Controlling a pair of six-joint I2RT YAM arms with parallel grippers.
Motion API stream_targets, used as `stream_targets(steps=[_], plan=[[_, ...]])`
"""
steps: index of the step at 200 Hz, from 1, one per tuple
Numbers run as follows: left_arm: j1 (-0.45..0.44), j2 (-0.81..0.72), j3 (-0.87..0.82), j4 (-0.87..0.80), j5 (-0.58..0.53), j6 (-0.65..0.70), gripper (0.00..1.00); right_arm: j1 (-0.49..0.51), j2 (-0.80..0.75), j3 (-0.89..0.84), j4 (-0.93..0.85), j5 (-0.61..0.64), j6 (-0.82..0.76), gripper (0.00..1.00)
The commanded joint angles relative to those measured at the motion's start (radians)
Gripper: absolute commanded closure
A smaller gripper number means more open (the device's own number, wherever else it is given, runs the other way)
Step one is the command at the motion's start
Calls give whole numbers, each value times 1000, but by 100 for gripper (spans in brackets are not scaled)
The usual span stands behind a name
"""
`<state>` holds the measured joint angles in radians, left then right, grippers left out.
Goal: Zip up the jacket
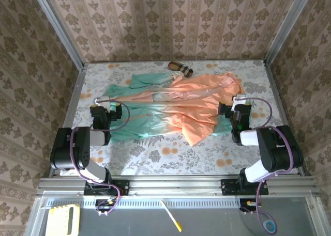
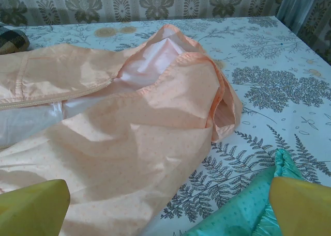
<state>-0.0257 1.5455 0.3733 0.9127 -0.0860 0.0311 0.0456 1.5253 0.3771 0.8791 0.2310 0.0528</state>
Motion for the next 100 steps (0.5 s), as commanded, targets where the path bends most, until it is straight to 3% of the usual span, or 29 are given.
stream_targets(steps=[1,100], plan=[[-5,7,15,6,-4,26,0,0,6,15,8,1,7,0],[-16,7,12,12,-3,38,0,0,6,14,8,1,7,0]])
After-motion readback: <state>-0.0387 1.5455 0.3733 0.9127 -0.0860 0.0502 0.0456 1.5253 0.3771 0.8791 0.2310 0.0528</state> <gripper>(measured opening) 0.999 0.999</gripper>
